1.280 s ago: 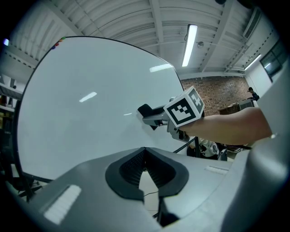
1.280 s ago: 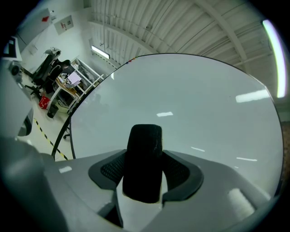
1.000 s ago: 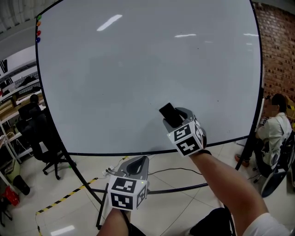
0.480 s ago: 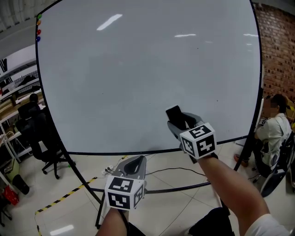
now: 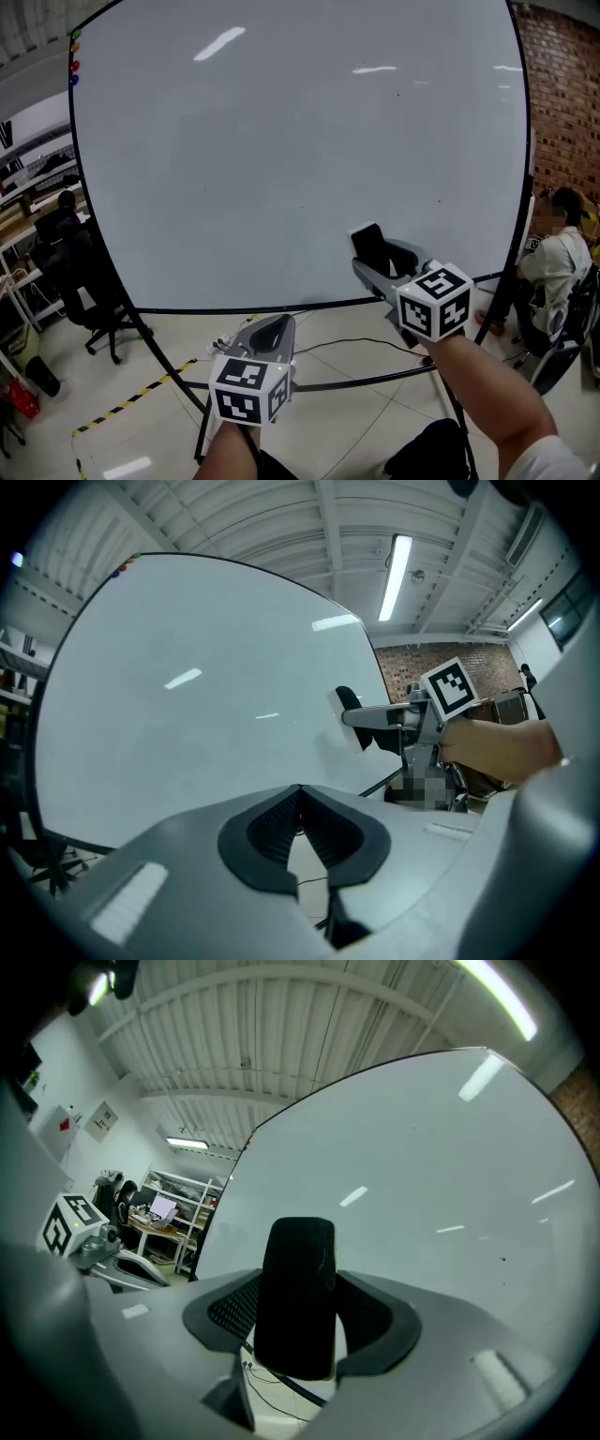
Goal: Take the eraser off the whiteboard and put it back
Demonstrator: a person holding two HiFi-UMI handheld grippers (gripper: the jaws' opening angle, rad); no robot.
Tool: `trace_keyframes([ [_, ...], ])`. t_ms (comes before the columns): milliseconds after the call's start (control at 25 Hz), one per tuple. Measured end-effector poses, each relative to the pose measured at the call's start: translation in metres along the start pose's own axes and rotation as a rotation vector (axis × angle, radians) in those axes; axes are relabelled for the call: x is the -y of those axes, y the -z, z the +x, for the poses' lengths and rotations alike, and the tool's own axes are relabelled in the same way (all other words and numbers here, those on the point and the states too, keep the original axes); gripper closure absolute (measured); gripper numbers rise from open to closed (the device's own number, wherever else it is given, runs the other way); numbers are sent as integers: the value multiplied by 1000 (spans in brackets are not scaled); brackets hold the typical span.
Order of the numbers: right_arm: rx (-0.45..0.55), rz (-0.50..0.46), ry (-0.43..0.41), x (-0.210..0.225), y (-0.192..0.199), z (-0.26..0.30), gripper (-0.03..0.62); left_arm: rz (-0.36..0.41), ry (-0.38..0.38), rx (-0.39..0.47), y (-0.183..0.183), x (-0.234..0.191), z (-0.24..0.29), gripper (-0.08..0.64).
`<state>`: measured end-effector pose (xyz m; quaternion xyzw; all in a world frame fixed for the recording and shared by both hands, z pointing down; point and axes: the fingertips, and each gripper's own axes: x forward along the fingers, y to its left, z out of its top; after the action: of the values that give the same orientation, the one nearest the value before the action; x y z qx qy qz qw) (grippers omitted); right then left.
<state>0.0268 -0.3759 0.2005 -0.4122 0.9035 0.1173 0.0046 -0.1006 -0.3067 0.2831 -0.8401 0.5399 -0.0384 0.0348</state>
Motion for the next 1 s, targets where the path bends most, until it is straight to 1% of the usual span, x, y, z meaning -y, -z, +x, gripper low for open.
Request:
trace_keyframes([
  [320, 37, 38, -22, 1, 0, -42, 351, -2, -5, 14, -5, 0, -2, 543],
  [440, 31, 32, -7, 4, 6, -58, 351, 5, 0, 16, -7, 2, -1, 543],
  [680, -3, -29, 44, 4, 23, -74, 351, 4, 3, 26, -14, 1, -3, 543],
  [840, -17, -19, 59, 4, 35, -78, 351, 6, 8, 25, -15, 4, -2, 543],
  [1000, -18, -21, 62, 6, 34, -79, 351, 4, 4, 25, -14, 4, -1, 543],
])
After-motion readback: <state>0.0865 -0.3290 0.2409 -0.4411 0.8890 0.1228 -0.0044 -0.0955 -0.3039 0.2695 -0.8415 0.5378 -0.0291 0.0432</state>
